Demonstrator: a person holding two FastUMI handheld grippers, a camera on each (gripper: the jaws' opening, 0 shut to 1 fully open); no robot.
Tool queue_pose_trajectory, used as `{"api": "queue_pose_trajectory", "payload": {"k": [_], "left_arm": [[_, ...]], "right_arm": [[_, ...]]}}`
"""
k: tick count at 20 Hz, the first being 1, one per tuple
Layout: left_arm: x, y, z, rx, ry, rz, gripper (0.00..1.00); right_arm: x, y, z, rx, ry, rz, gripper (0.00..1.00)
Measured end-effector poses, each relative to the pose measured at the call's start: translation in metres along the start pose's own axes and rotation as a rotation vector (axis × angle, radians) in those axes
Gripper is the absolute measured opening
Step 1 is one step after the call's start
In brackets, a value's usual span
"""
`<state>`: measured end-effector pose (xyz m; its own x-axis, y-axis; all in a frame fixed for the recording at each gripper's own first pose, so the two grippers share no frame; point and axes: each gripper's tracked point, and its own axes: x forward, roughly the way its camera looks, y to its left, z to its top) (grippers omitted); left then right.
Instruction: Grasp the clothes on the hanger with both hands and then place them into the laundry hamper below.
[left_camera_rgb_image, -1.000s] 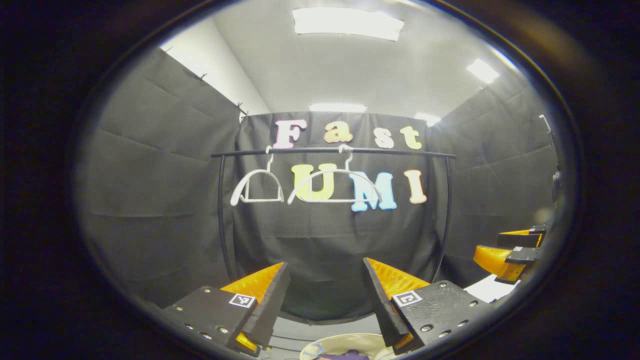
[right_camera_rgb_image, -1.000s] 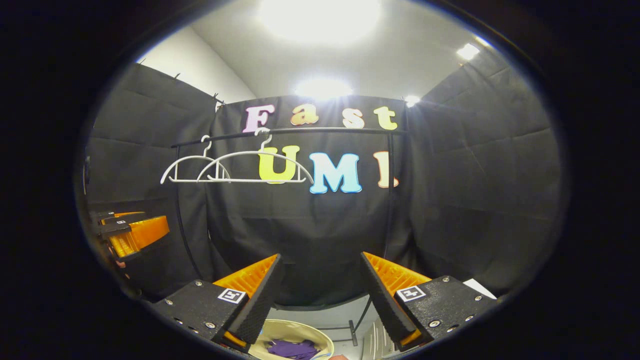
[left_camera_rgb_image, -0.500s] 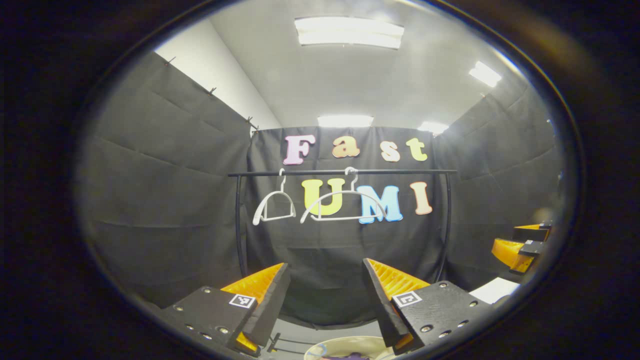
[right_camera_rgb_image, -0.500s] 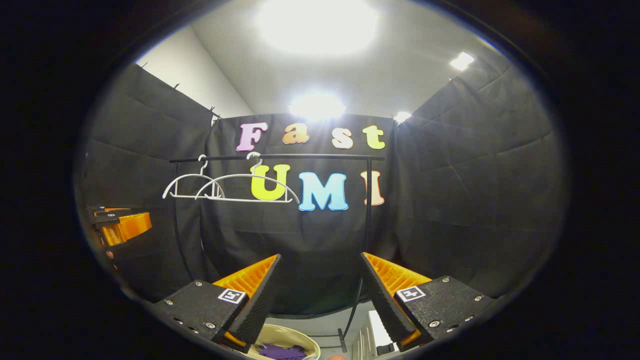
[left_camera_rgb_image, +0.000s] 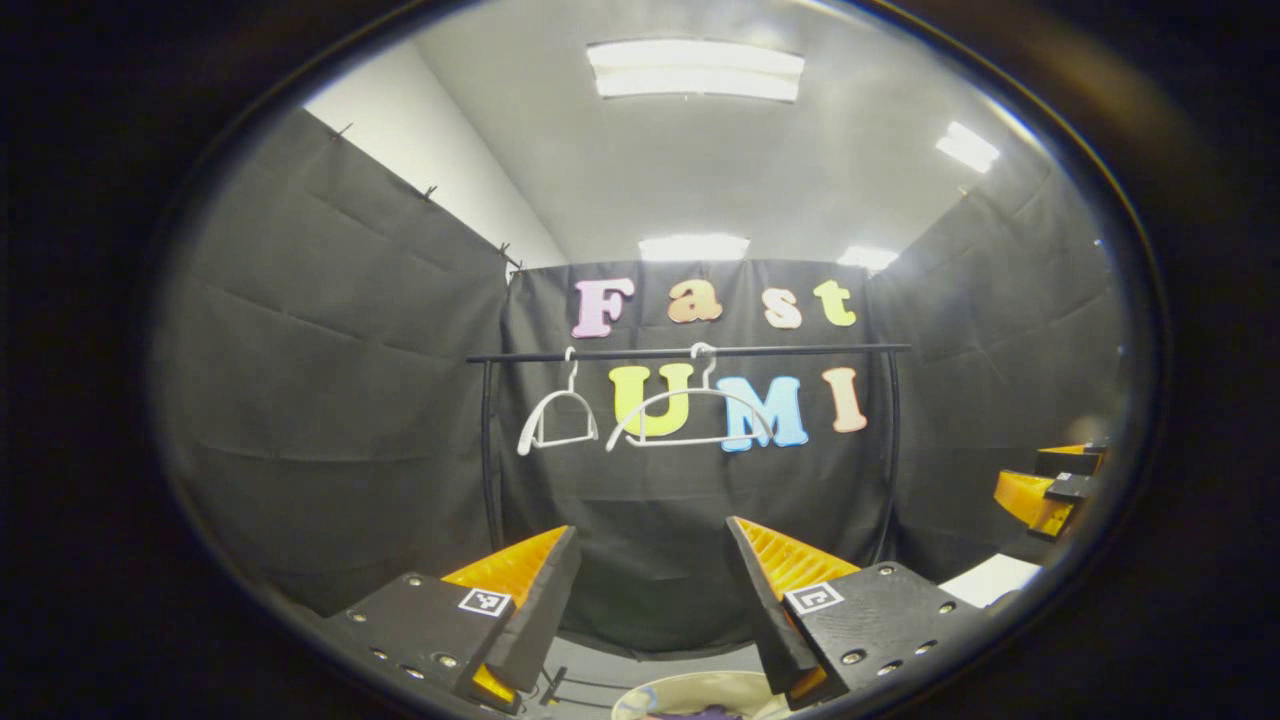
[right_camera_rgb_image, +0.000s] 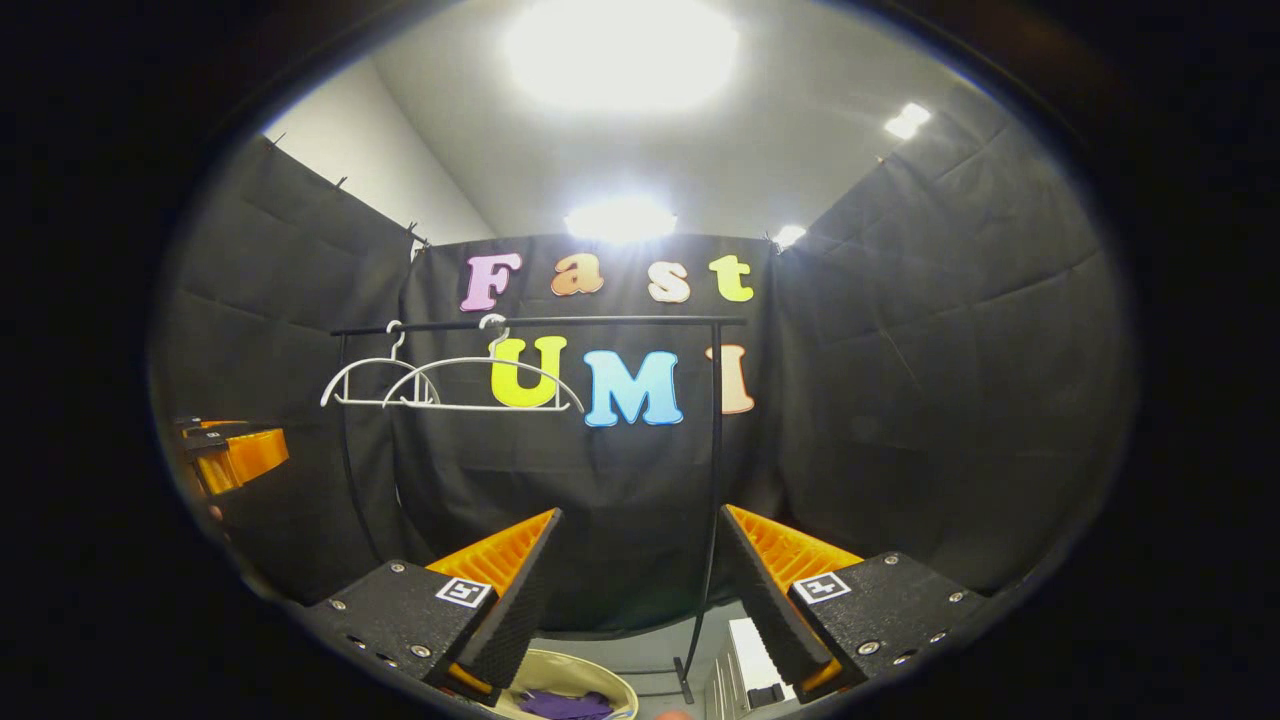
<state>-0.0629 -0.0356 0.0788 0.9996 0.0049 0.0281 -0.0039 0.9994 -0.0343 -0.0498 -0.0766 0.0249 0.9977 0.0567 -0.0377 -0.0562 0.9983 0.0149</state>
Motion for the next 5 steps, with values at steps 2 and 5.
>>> {"api": "queue_pose_trajectory", "payload": {"k": [2, 5], "left_arm": [[-0.004, -0.001, 0.001, -0.001, -0.005, 0.001, 0.89], [-0.014, -0.002, 0.003, -0.005, -0.007, 0.001, 0.89]], "right_arm": [[0.000, 0.001, 0.001, -0.003, -0.002, 0.003, 0.94], [0.000, 0.003, 0.000, -0.005, -0.001, 0.005, 0.93]]}}
